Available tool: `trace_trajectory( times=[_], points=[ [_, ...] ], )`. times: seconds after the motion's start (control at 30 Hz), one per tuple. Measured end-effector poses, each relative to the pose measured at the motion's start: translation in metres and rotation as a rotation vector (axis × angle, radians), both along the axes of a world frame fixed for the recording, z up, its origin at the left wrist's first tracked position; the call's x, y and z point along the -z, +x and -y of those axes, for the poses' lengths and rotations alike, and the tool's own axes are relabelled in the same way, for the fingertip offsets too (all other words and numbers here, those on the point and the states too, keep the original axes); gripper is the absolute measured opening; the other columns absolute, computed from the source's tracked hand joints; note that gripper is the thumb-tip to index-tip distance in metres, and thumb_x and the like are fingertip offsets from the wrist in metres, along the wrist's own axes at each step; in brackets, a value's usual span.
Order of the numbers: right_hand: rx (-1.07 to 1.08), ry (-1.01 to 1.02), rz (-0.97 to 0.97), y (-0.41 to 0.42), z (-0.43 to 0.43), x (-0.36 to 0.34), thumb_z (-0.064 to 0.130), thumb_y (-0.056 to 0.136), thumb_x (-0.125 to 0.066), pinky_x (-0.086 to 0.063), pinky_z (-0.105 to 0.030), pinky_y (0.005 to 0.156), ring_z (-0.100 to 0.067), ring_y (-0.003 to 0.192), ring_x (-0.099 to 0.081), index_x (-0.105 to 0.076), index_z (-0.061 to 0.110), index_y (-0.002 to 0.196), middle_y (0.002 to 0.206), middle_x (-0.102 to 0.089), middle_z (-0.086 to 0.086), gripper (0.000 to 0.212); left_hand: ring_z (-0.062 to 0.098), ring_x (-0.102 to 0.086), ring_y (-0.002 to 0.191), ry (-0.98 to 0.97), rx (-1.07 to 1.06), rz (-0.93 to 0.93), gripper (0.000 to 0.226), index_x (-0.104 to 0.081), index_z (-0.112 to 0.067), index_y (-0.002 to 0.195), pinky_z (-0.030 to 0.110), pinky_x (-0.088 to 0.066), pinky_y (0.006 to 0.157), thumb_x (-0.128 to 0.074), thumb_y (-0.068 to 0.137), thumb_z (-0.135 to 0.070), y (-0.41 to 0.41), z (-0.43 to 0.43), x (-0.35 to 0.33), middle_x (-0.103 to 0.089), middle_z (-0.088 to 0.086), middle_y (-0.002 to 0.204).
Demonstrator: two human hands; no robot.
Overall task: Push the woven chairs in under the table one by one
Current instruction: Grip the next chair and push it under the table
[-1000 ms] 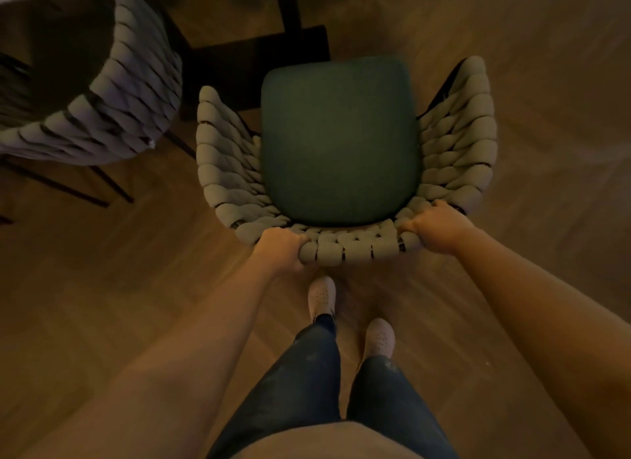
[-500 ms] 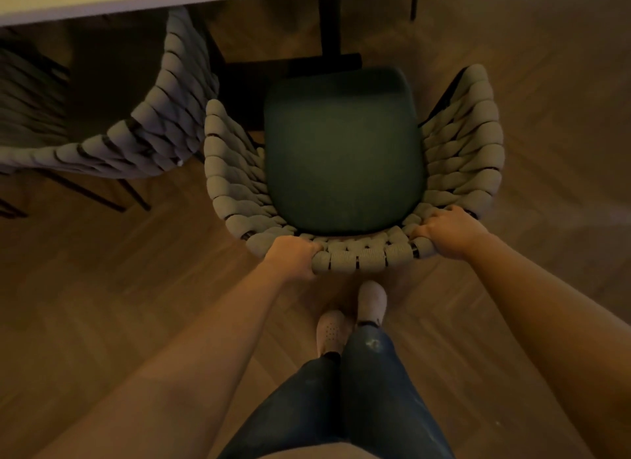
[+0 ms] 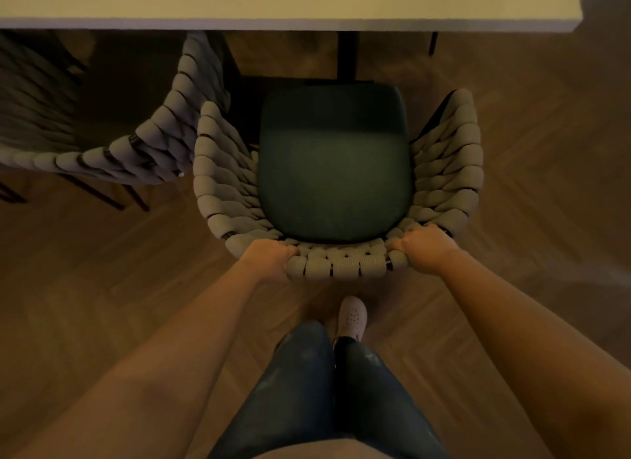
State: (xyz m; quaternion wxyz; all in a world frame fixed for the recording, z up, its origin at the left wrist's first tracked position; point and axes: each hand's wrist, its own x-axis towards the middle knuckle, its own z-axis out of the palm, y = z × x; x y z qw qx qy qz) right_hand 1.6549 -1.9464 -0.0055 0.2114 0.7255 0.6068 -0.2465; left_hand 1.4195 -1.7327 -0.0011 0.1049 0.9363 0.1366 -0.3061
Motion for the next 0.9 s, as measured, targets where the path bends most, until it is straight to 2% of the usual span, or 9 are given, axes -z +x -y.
trace_trajectory(
  times=[0.2,0.33,0.43,0.77,0.9],
  points=[
    [-0.009,-0.003,-0.002,0.010,-0.009,0.004,0.027,0.096,-0.047,-0.049,-0.038,0.082,-0.026,0.112,-0.050,-0.052,0.032,0.127,0.122,-0.056,-0.002,0.032,0.019,-0.060,0.102,-0.020,0.041,-0.076,0.043,-0.048,-0.032,0.133,0.030,-0.043,0.074,-0.054,0.091,-0.038,0.012,-0.012,-0.003,-0.061,-0.003,0.119],
    [0.042,0.058,-0.019,0.008,-0.003,0.001,0.026,0.095,-0.046,-0.048,-0.035,0.078,-0.024,0.114,-0.048,-0.052,0.035,0.126,0.121,-0.056,0.002,0.032,0.021,-0.059,0.106,-0.015,0.082,-0.038,0.038,-0.051,-0.029,0.132,0.034,-0.047,0.085,-0.050,0.095,-0.030,0.013,-0.010,-0.010,-0.062,0.001,0.119],
    [0.055,0.061,-0.003,0.007,0.001,0.002,0.026,0.095,-0.043,-0.049,-0.036,0.076,-0.022,0.113,-0.047,-0.051,0.035,0.124,0.119,-0.057,0.005,0.032,0.022,-0.059,0.105,-0.008,0.118,-0.046,0.035,-0.053,-0.026,0.130,0.035,-0.048,0.085,-0.047,0.096,-0.026,0.013,-0.012,-0.010,-0.063,0.002,0.118],
    [0.146,0.050,-0.043,0.010,-0.006,-0.010,0.027,0.096,-0.044,-0.048,-0.033,0.082,-0.018,0.113,-0.051,-0.045,0.039,0.137,0.126,-0.057,0.005,0.043,0.022,-0.061,0.101,0.045,0.255,-0.030,0.029,-0.057,-0.022,0.124,0.032,-0.047,0.080,-0.050,0.096,-0.023,0.038,-0.037,-0.031,-0.064,0.003,0.112],
    [0.182,0.069,-0.045,0.009,-0.023,-0.010,0.025,0.096,-0.046,-0.045,-0.031,0.085,-0.019,0.112,-0.052,-0.047,0.037,0.135,0.124,-0.058,0.004,0.041,0.022,-0.061,0.101,0.051,0.283,-0.021,0.031,-0.053,-0.024,0.129,0.032,-0.046,0.079,-0.047,0.098,-0.022,0.048,-0.062,-0.034,-0.064,0.005,0.112]
  ],
)
